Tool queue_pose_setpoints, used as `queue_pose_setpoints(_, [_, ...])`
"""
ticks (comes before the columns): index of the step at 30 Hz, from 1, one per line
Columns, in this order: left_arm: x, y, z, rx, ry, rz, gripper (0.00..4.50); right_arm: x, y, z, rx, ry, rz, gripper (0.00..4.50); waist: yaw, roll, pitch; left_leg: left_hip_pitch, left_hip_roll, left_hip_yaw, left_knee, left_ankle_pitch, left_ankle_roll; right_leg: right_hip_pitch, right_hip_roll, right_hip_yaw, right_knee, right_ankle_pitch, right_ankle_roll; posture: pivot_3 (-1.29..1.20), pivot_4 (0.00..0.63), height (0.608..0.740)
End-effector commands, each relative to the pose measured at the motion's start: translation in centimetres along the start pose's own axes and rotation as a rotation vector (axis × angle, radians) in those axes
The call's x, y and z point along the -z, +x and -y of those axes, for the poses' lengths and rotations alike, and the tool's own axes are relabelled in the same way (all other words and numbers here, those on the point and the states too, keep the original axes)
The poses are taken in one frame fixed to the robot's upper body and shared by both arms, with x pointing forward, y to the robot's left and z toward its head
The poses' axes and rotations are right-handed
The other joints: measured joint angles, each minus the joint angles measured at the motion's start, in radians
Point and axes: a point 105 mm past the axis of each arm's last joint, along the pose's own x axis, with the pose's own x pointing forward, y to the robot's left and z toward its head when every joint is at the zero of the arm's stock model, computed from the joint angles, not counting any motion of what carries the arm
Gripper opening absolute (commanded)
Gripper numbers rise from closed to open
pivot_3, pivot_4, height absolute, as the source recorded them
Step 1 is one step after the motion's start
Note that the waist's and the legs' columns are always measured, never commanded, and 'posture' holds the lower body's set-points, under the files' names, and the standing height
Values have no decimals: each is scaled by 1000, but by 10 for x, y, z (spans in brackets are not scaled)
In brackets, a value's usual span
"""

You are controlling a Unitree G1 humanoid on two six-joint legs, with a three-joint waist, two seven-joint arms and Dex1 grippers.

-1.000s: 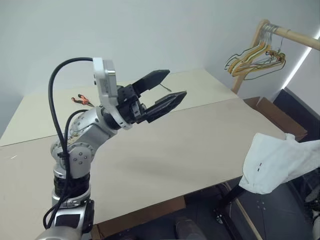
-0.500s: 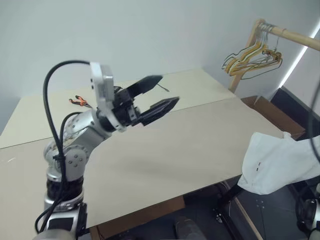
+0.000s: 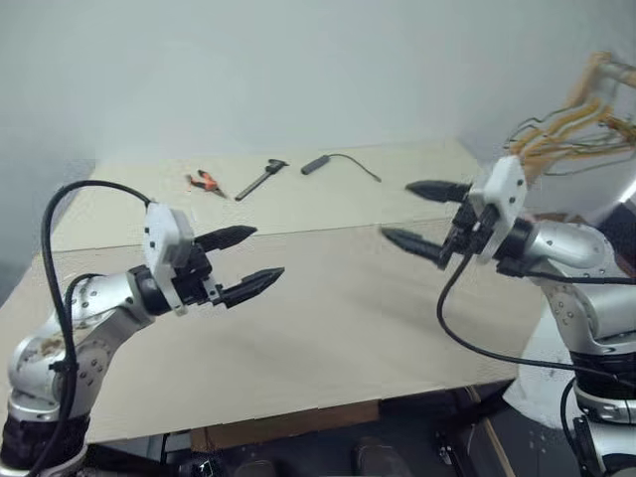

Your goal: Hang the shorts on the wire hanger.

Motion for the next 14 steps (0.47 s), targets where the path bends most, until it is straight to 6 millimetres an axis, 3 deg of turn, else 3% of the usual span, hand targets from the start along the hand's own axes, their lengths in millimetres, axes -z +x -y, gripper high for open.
queue_pose_setpoints(1, [-14, -7, 3, -14, 93, 17, 4500, 2, -1, -8, -87, 22, -19, 4465, 32, 0, 0, -3, 0, 1, 1, 0, 0, -4, 0, 0, 2, 0, -1, 79, 0, 740])
queue_pose_setpoints(7, [-11, -12, 6, -32, 92, -3, 4500, 5, 4, -11, -105, 16, -31, 4465, 87, 0, 0, -12, 0, 7, 2, 2, -3, -15, 1, 0, 8, -1, -3, 89, 0, 740])
queue_pose_setpoints(14, [-14, -9, 5, -31, 90, 5, 4500, 6, 3, -15, -107, 15, -33, 4465, 93, -1, 0, -11, 0, 7, 3, 3, -5, -14, 1, -1, 9, 0, -4, 84, 0, 740])
